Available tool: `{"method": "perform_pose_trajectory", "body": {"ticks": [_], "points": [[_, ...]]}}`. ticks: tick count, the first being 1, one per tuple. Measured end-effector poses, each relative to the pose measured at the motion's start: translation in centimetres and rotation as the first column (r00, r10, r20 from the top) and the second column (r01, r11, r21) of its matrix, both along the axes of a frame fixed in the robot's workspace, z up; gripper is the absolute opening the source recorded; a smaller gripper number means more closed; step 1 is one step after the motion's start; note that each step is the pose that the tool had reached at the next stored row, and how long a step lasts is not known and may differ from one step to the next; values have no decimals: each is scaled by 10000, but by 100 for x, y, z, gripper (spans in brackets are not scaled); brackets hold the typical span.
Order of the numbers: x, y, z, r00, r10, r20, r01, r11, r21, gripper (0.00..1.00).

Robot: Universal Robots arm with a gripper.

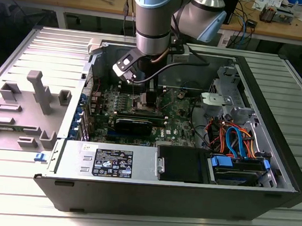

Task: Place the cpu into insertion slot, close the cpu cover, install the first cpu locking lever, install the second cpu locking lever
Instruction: 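Place the cpu into insertion slot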

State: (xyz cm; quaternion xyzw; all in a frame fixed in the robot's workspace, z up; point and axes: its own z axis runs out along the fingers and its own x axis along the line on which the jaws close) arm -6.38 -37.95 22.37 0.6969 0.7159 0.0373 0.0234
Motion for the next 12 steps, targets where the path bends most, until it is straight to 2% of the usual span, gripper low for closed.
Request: {"method": "perform_pose_trajectory", "body": {"ticks": [12], "points": [[-52, 7, -87, 10000, 0, -1, 0, 10000, 0, 55]]}}
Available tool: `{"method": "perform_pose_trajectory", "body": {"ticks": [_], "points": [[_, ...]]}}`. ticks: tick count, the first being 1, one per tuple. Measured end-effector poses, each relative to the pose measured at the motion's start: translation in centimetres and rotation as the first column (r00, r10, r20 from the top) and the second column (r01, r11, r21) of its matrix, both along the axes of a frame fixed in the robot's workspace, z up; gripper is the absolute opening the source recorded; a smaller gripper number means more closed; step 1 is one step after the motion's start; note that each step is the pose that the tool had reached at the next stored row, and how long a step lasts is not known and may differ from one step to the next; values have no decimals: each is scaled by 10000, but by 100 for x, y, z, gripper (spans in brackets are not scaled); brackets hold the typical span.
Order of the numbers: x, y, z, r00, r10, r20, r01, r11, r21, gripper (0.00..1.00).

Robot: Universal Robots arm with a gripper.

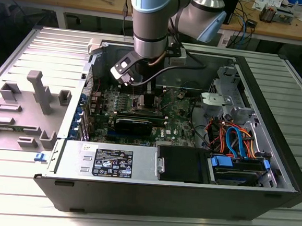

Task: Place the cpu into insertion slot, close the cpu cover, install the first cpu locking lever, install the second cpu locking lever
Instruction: 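Place the cpu into insertion slot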

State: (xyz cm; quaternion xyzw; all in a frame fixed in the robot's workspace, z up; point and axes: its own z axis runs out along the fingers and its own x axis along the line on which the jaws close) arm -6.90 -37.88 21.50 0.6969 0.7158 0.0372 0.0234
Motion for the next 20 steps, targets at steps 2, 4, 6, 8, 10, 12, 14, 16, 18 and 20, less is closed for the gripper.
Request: {"method": "perform_pose_trajectory", "body": {"ticks": [2, 4, 6, 8, 10, 12, 14, 16, 18, 20], "points": [[-2, 3, -17, 10000, 0, -1, 0, 10000, 0, 55], [-6, 9, -40, 10000, -2, -3, 2, 10000, 0, 55], [-14, 10, -53, 10000, 1, -16, -1, 10000, 0, 55], [-15, 10, -67, 10000, -1, -43, 1, 10000, 0, 55], [-15, 10, -85, 9999, 0, -148, 0, 10000, 0, 55], [-15, 10, -96, 9998, -5, -208, 5, 10000, -1, 55], [-14, 10, -106, 9997, -52, -245, 52, 10000, -2, 55], [-7, 10, -110, 9996, -124, -247, 124, 9999, -2, 55], [4, 10, -114, 9995, -222, -246, 222, 9998, -2, 55], [5, 10, -126, 9994, -240, -244, 239, 9997, -29, 55]]}}
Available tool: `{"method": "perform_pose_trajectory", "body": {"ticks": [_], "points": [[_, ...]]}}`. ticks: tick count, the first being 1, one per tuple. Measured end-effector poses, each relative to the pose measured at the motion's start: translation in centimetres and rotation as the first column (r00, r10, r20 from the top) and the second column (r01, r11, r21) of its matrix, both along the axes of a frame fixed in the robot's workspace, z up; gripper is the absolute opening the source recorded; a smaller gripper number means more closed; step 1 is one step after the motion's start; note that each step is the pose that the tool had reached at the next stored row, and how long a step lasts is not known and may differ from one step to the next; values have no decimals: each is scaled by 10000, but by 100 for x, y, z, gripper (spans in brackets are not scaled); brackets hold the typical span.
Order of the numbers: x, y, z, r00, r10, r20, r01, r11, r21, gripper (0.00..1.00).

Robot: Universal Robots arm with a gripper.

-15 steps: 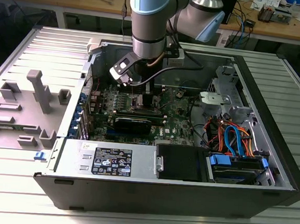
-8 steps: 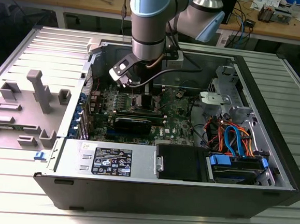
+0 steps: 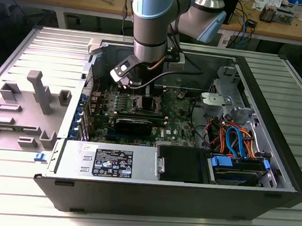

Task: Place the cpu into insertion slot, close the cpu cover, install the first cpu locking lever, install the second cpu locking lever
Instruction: 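Place the cpu into insertion slot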

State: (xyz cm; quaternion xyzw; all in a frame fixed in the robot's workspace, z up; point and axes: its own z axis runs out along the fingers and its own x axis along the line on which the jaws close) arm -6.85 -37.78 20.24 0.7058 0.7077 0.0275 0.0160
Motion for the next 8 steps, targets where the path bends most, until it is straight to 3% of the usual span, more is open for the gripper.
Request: {"method": "perform_pose_trajectory", "body": {"ticks": [2, 3, 8], "points": [[0, 0, -13, 10000, -1, 0, 1, 10000, -61, 55], [0, 0, -21, 10000, 0, -2, 0, 9999, -156, 55], [4, 3, -23, 10000, -13, -2, 13, 9998, -178, 55]]}}
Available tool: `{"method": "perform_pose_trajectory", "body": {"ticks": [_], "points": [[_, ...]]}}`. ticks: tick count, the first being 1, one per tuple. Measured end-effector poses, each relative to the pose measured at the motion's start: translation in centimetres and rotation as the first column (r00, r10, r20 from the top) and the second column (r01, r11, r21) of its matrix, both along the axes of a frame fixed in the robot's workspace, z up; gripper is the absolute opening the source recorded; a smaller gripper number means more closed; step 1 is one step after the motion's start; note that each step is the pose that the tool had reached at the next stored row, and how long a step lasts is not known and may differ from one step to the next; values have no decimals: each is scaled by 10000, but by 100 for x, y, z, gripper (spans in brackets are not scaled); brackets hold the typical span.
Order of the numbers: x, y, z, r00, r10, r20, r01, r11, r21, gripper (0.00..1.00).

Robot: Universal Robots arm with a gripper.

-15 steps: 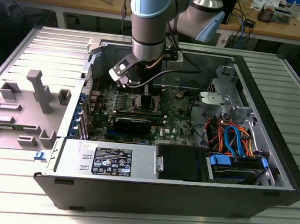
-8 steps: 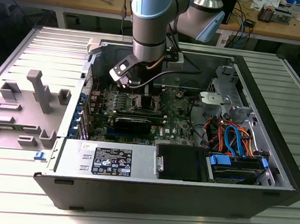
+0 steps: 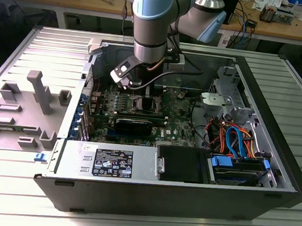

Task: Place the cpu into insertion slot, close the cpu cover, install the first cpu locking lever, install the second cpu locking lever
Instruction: 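Place the cpu into insertion slot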

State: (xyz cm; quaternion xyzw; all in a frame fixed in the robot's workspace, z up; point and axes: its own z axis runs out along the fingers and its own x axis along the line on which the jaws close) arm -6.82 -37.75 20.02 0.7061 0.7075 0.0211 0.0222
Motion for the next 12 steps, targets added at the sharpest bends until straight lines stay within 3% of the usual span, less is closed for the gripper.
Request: {"method": "perform_pose_trajectory", "body": {"ticks": [3, 6, 12], "points": [[0, 9, 5, 10000, -3, 2, 3, 10000, -6, 55], [0, 28, 6, 10000, -29, 0, 29, 9999, -105, 55], [8, 48, 2, 10000, -33, -1, 33, 9999, -119, 55]]}}
